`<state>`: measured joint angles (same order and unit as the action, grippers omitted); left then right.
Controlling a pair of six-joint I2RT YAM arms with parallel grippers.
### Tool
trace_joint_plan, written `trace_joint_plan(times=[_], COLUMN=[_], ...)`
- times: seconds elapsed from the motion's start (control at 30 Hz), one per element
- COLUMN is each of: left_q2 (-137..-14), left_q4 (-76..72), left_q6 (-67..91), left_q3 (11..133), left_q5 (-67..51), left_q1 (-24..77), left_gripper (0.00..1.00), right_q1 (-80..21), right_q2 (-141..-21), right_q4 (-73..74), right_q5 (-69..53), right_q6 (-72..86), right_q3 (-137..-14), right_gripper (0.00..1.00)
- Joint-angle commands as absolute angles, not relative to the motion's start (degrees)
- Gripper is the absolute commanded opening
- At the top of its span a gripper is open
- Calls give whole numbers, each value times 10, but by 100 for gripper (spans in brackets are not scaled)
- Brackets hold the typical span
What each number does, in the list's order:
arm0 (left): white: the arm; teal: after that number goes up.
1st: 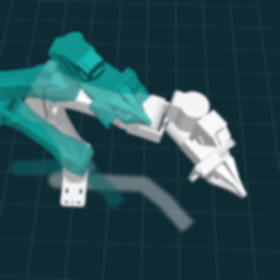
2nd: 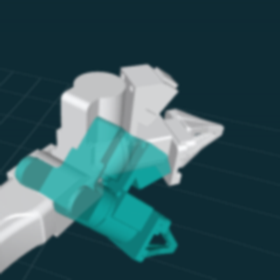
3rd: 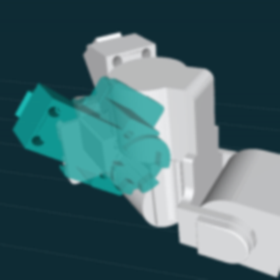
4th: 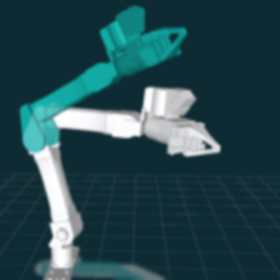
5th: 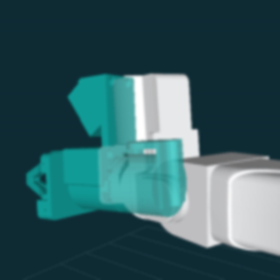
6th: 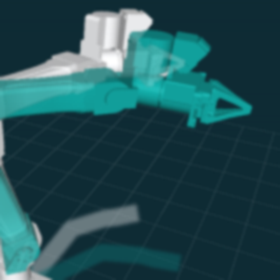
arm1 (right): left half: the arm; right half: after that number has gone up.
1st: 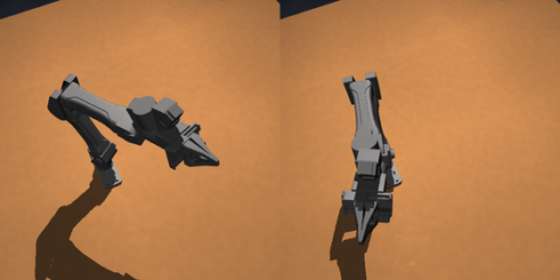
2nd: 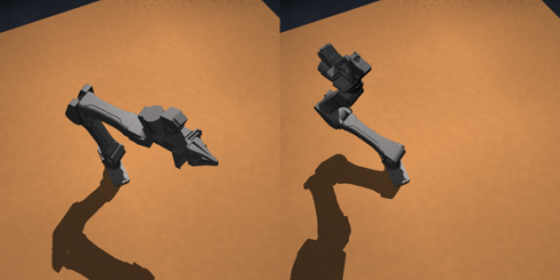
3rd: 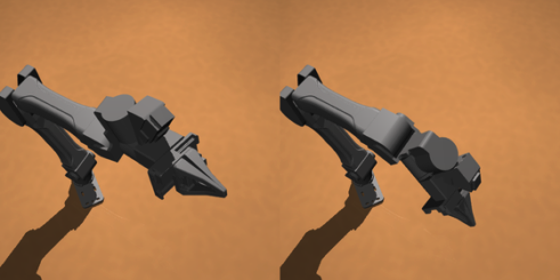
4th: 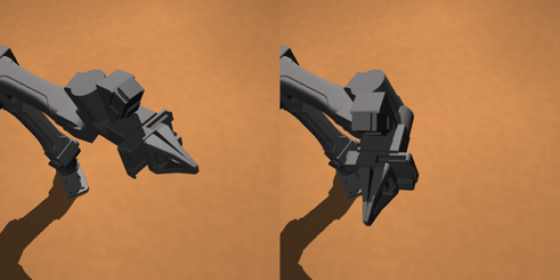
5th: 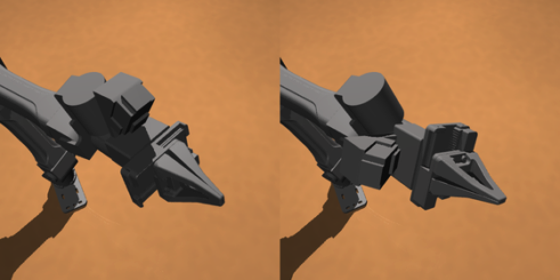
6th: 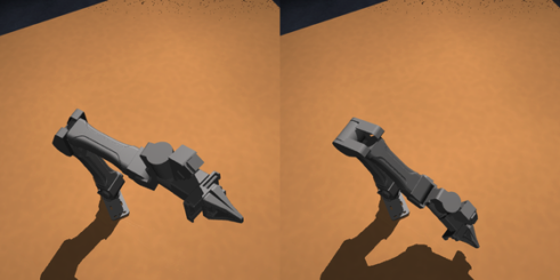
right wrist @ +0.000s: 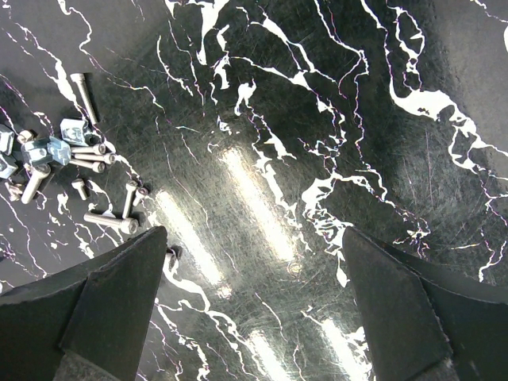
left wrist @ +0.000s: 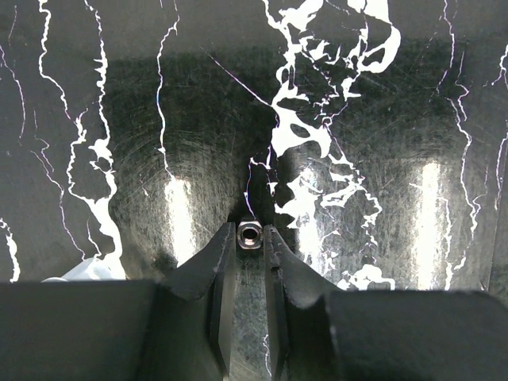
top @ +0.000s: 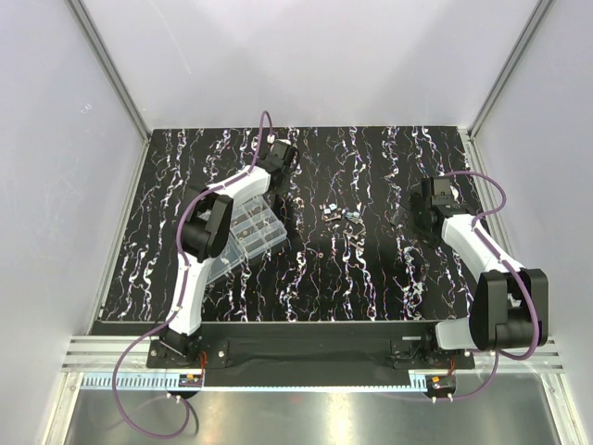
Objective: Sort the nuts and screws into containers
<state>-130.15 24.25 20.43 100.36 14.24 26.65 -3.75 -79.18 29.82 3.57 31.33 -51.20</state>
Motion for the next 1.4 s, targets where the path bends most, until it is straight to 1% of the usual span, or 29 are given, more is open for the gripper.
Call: trace_joint_plan(times=[0.0, 0.2, 0.37, 0.53, 0.73, 0.87, 0.97, 1.17, 1.37], left_q2=[-1284, -1246, -1220, -1166, -1062, -957, -907, -864, -891], left_q4=[229, 212, 227, 237, 262, 268, 286, 301, 283], left_q6=[181, 163, 156, 163, 200, 228, 248, 278, 274], left_q3=[997, 983, 984, 950, 855, 747, 697, 627, 610], left_q5=[148, 127, 124, 139, 165, 177, 200, 215, 241], left_q1=[265, 265, 272, 287, 305, 316, 321, 320, 319], left_gripper=[13, 14, 14, 14, 14, 14, 14, 14, 14], right_q1=[-40, -40, -40, -40, -40, -40, -40, -40, -40], right_q2=[-792, -793, -790, -790, -779, -773, -772, -768, -771], right_q4=[294, 294, 294, 294, 294, 295, 292, 290, 291], right_q5=[44, 42, 41, 38, 34, 32, 27, 22, 19], right_q6=[314, 315, 316, 314, 311, 308, 308, 315, 315], right_q3=[-534, -535, -535, -540, -534, -529, -524, -517, -520], right_gripper=[100, 100, 100, 100, 100, 100, 100, 100, 100])
